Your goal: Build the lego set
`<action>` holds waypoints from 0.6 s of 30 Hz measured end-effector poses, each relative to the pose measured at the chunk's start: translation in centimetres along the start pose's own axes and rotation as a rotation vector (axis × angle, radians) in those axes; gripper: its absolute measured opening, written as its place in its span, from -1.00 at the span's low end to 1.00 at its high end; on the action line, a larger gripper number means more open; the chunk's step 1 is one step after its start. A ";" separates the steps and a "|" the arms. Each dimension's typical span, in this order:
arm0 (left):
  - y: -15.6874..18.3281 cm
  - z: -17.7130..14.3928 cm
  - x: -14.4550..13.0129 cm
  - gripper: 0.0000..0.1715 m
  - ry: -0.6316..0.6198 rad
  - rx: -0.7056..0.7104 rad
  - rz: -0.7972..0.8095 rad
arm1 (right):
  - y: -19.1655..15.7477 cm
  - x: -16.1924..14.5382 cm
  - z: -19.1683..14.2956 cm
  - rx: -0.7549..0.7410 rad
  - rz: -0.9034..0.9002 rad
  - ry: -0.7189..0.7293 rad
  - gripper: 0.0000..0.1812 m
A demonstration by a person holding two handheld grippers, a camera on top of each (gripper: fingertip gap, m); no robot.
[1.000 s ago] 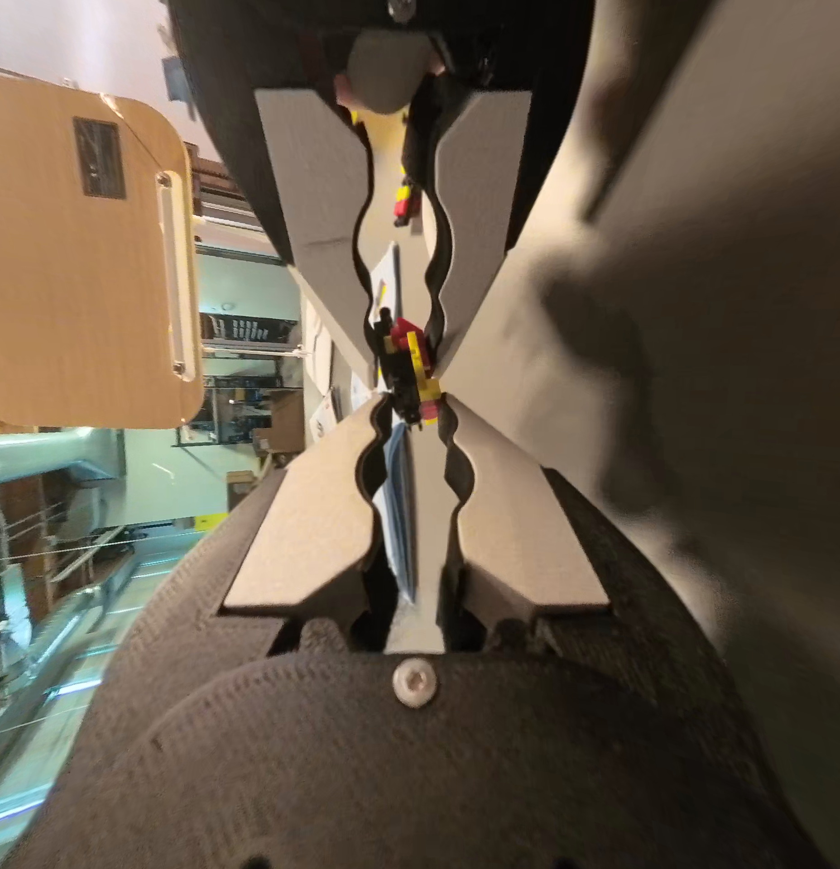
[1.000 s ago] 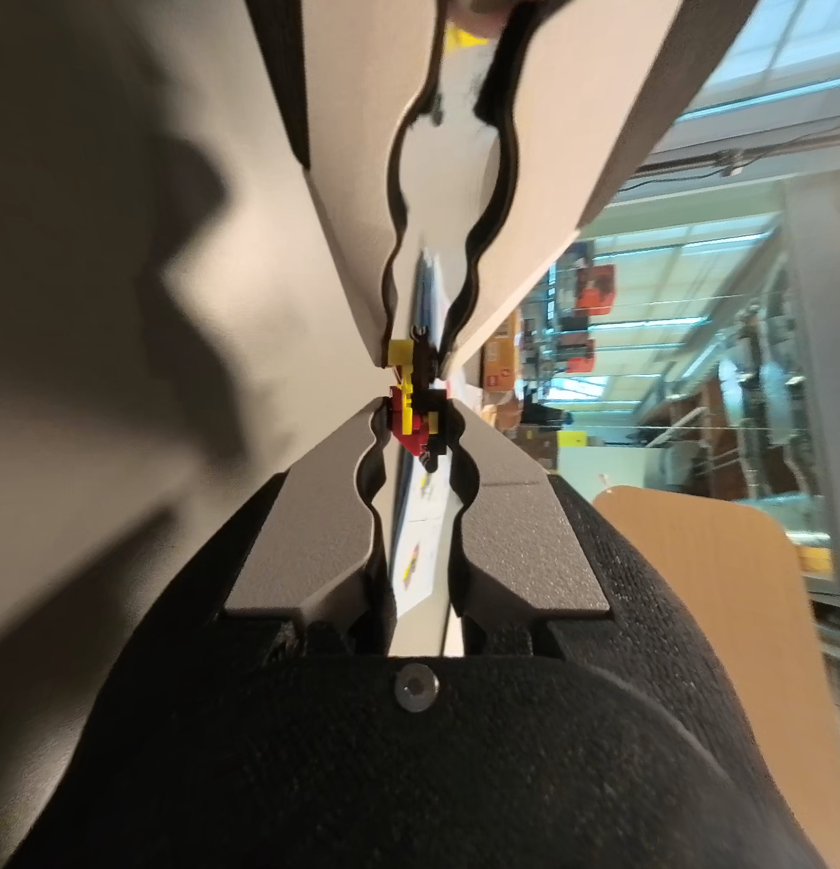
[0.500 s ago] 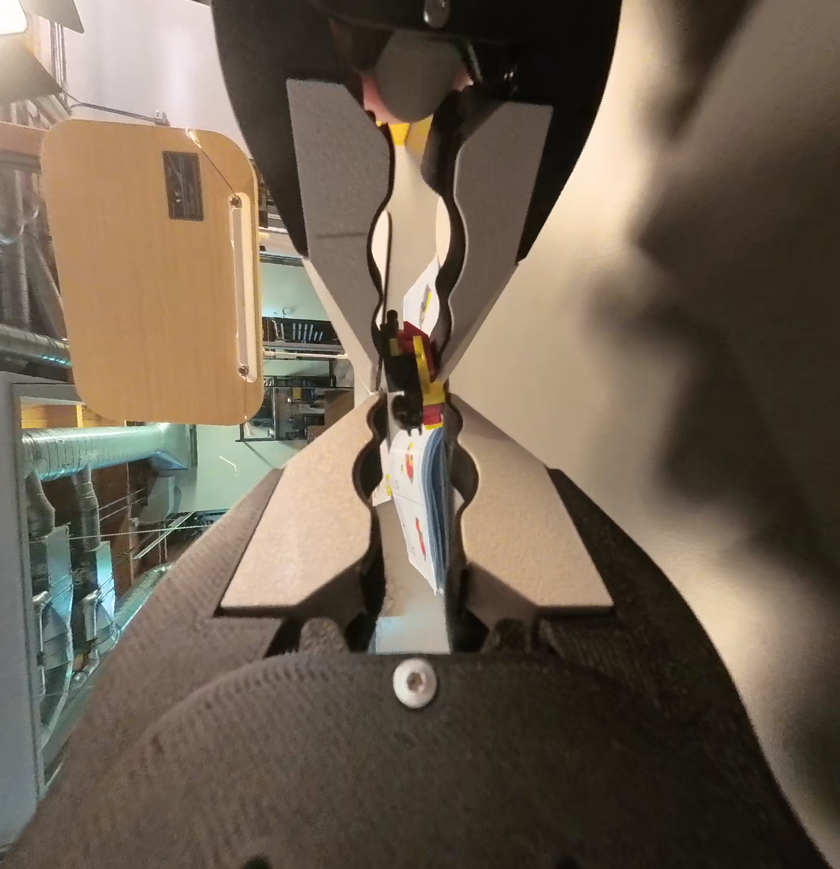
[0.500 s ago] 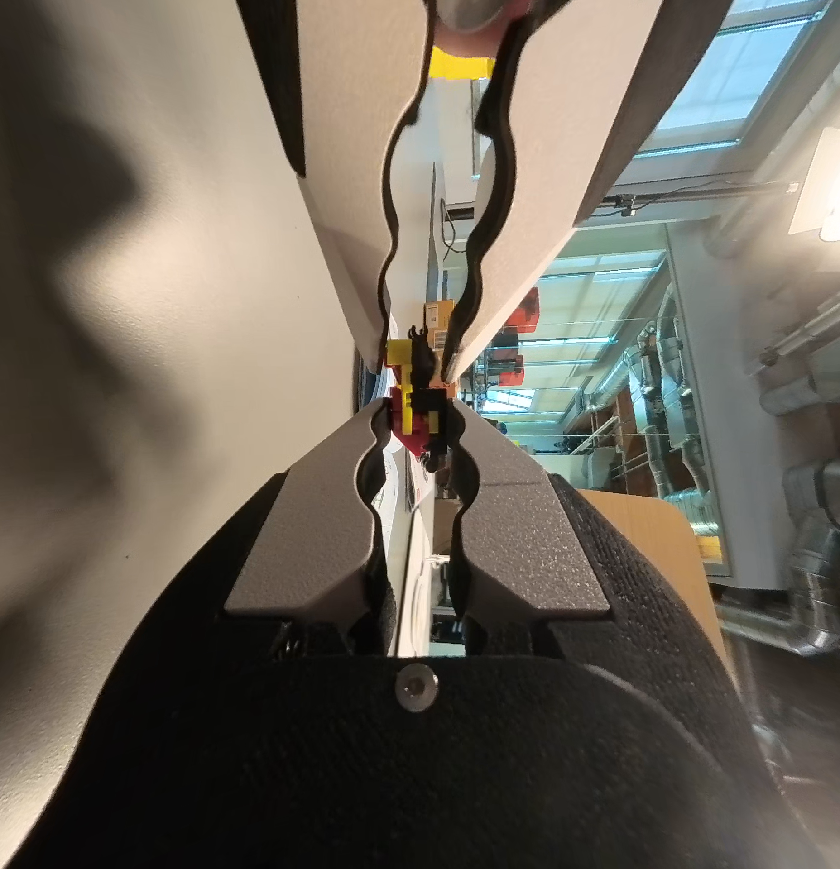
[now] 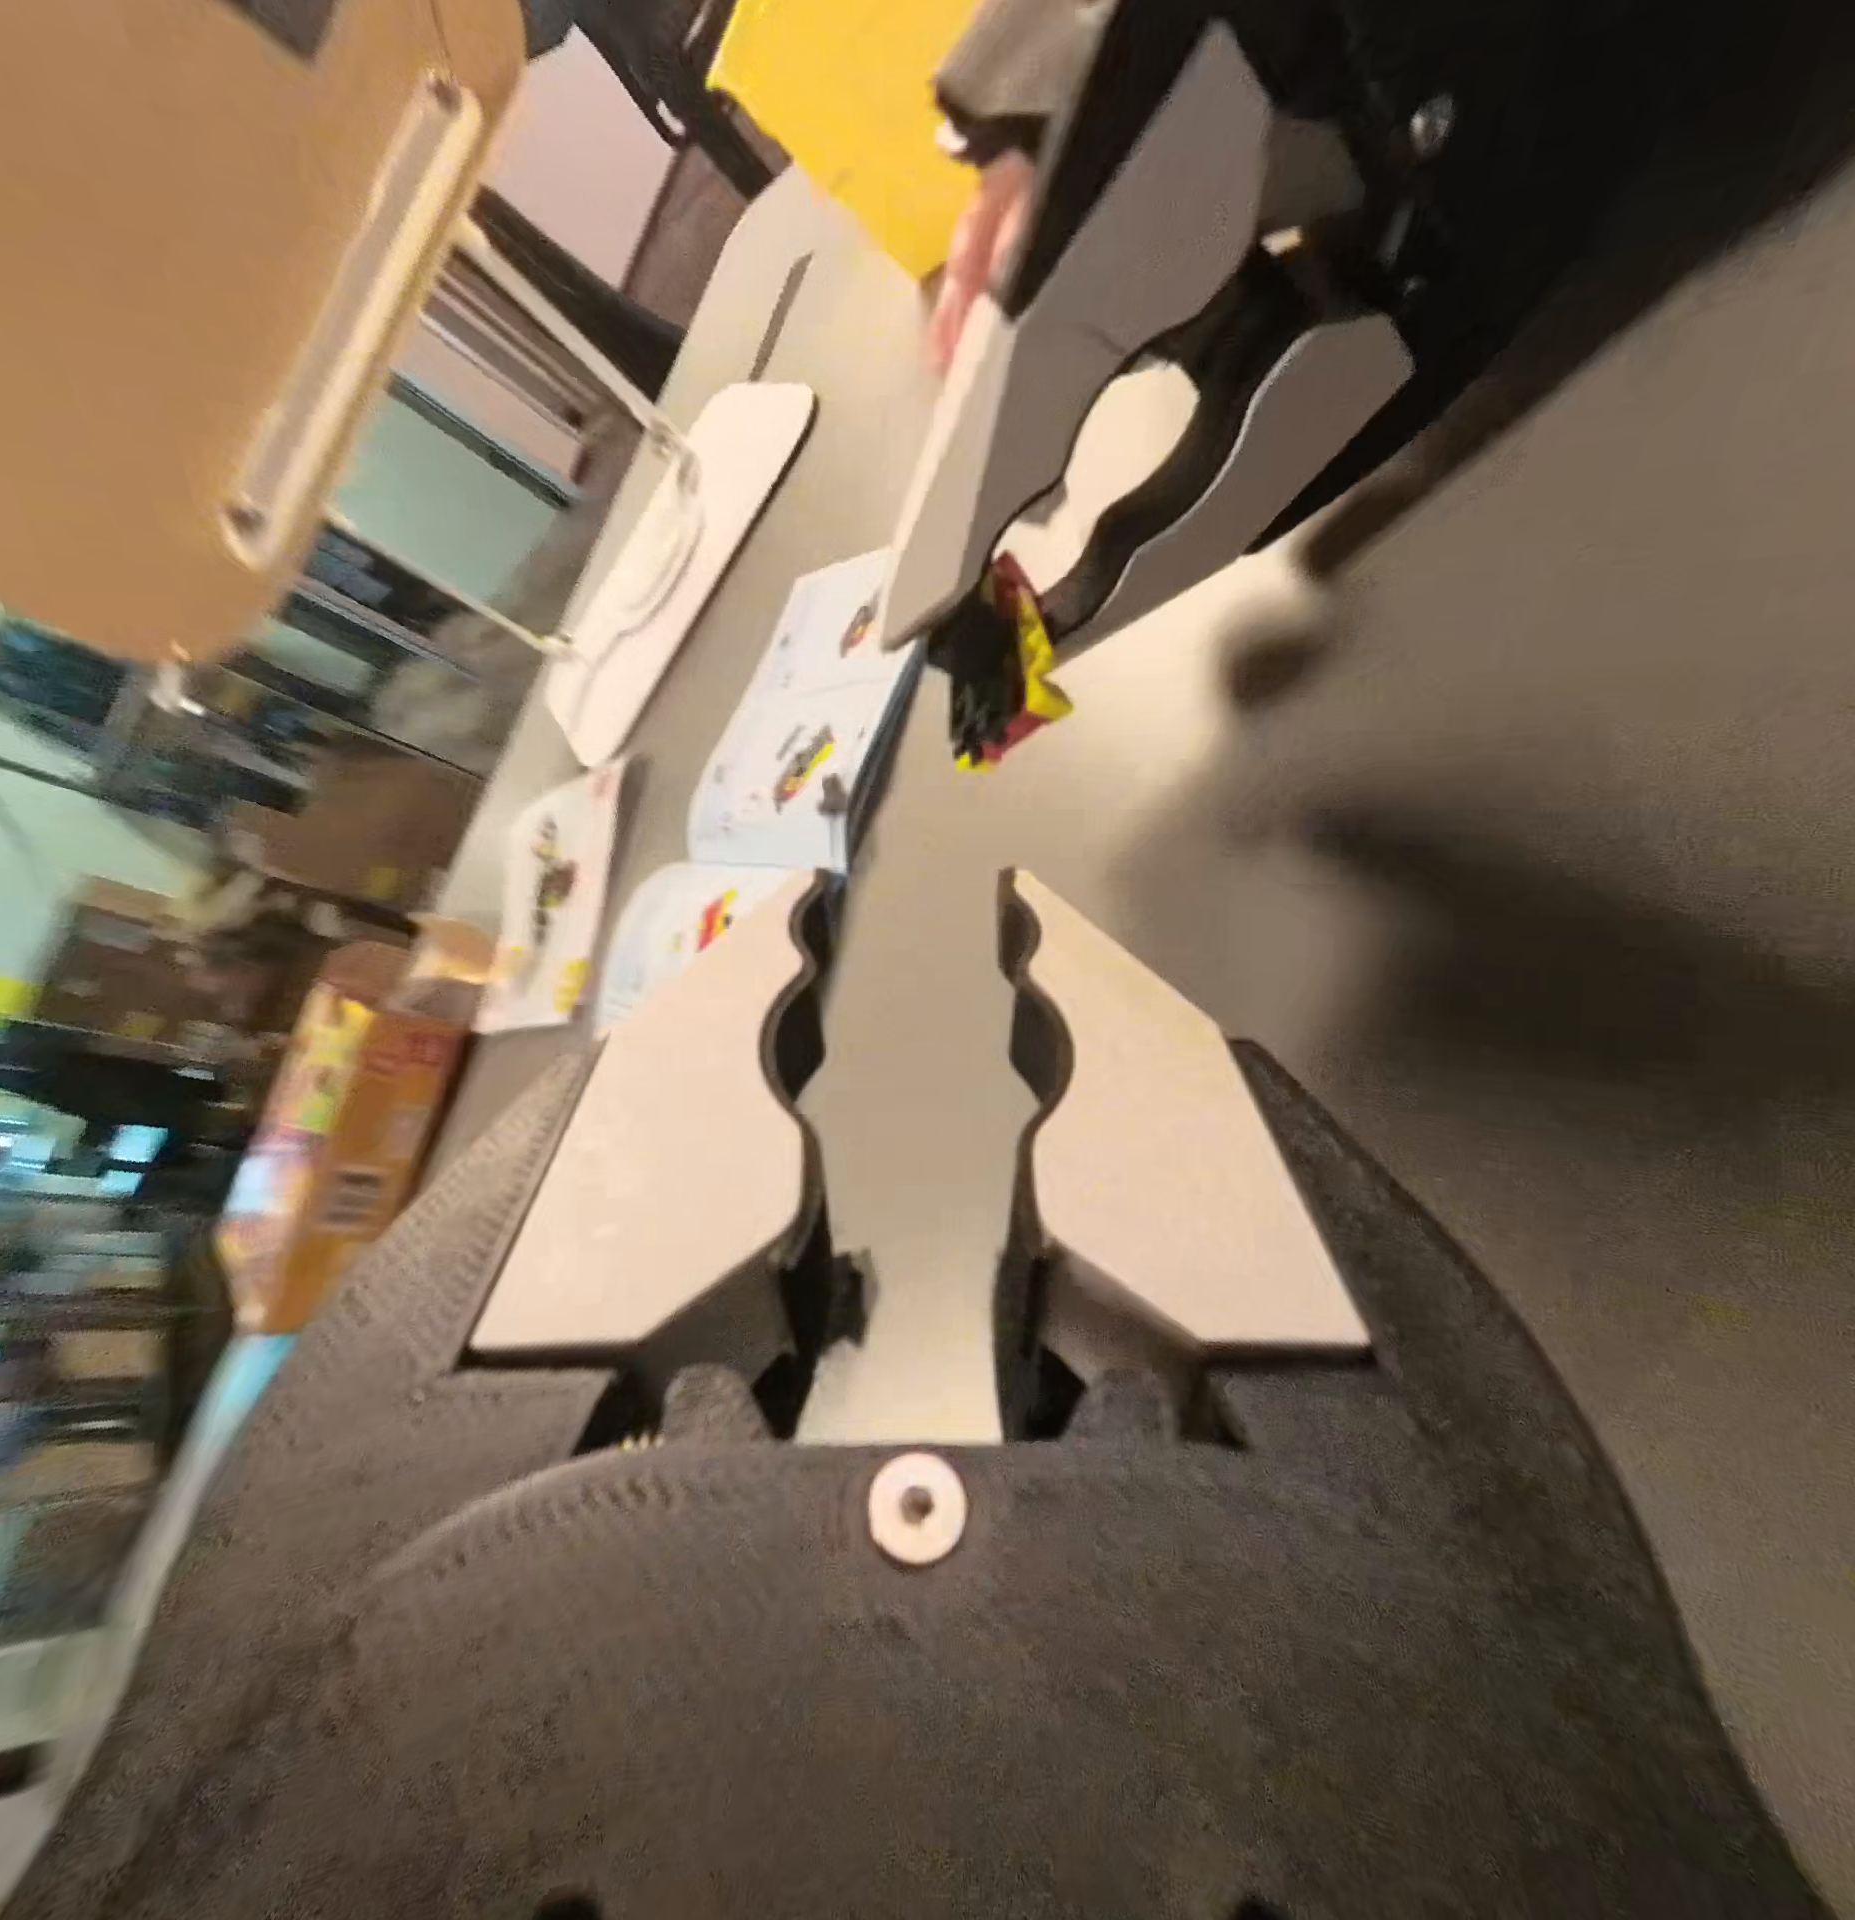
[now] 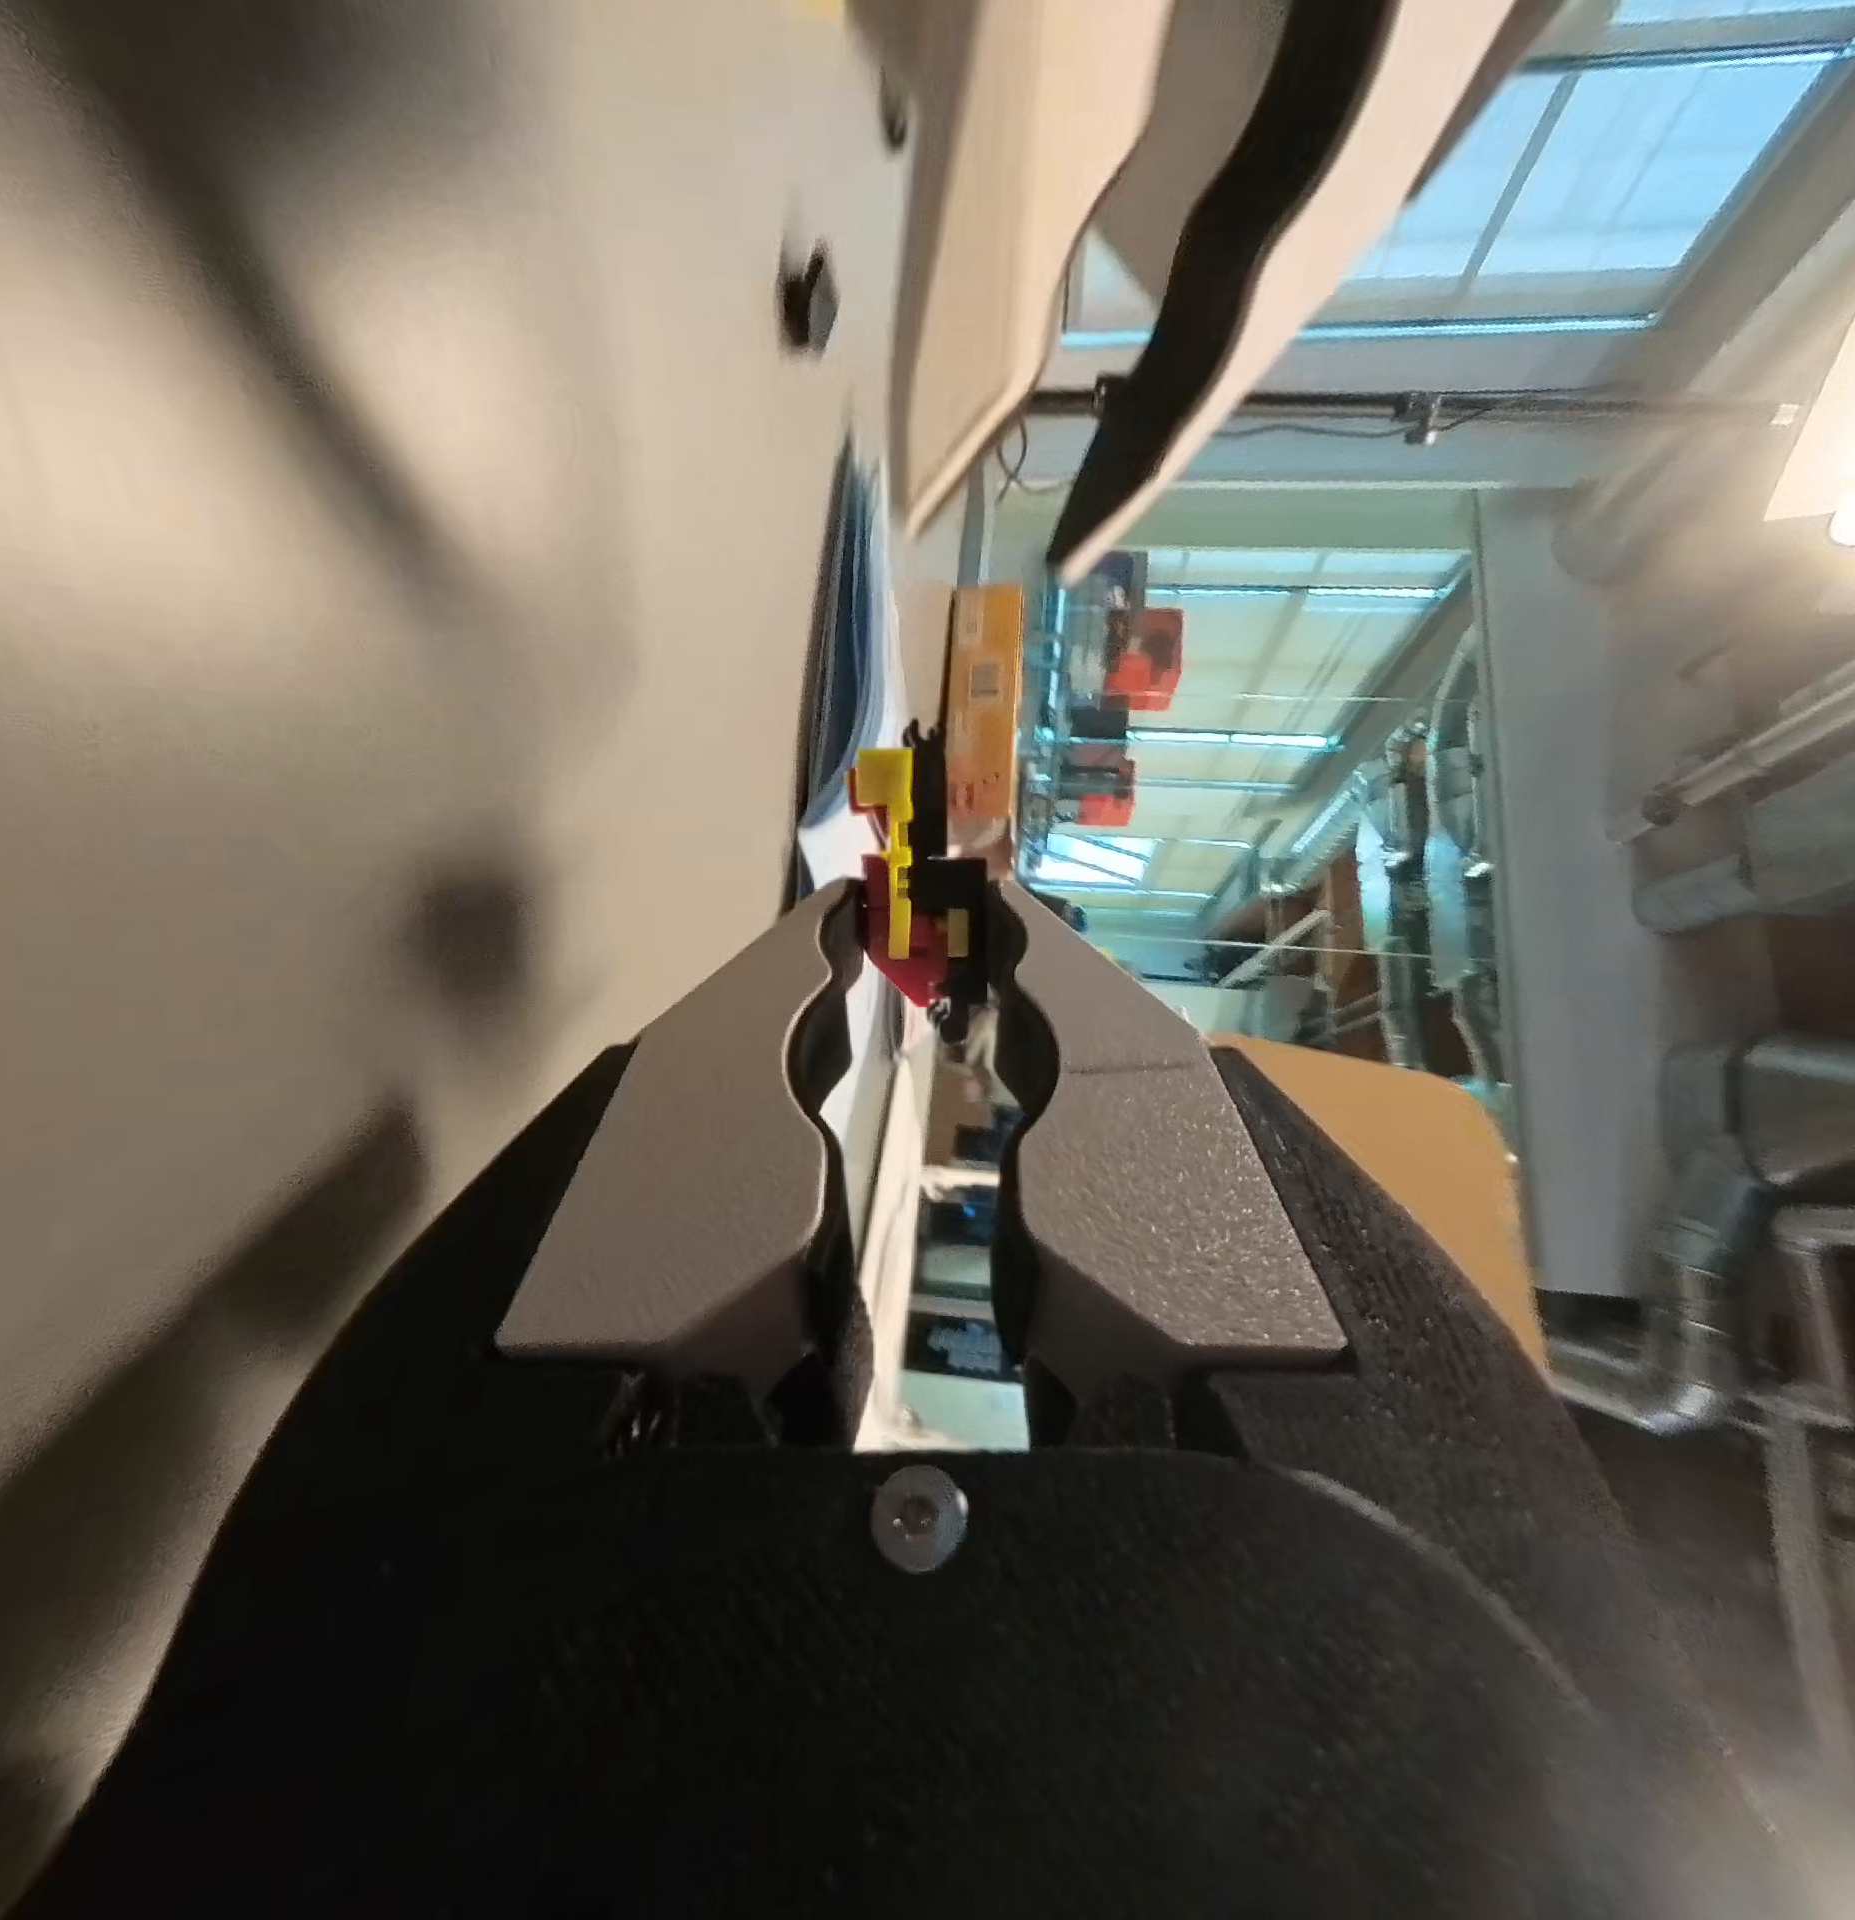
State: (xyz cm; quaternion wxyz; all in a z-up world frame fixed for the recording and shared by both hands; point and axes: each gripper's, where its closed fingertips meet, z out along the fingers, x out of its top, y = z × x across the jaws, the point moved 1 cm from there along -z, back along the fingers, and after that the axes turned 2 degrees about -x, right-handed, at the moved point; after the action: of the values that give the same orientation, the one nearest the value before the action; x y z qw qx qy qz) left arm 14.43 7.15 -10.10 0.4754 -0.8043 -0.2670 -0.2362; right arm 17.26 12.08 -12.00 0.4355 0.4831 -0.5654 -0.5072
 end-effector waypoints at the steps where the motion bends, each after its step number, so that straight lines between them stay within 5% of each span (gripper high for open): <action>1: -0.1 0.1 -0.4 -0.64 0.009 -0.024 -0.061 | -0.1 -0.5 0.0 -0.005 -0.017 -0.009 -0.78; 6: -0.5 1.9 -1.4 -0.64 0.035 -0.150 -0.268 | -0.5 -2.3 0.2 -0.009 -0.011 -0.044 -0.77; 13: -2.6 7.1 -2.3 -0.65 -0.037 -0.228 -0.321 | -0.8 -4.1 0.6 0.009 -0.002 -0.126 -0.77; 18: -1.9 8.0 -2.5 -0.70 -0.038 -0.361 -0.361 | -0.7 -5.2 0.7 0.015 -0.004 -0.199 -0.77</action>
State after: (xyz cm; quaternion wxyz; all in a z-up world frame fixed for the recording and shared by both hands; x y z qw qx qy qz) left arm 12.34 14.56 -13.98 0.2693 -0.8198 -0.3684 -0.3460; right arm 17.44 17.27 -12.80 0.3725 0.4348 -0.6087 -0.5492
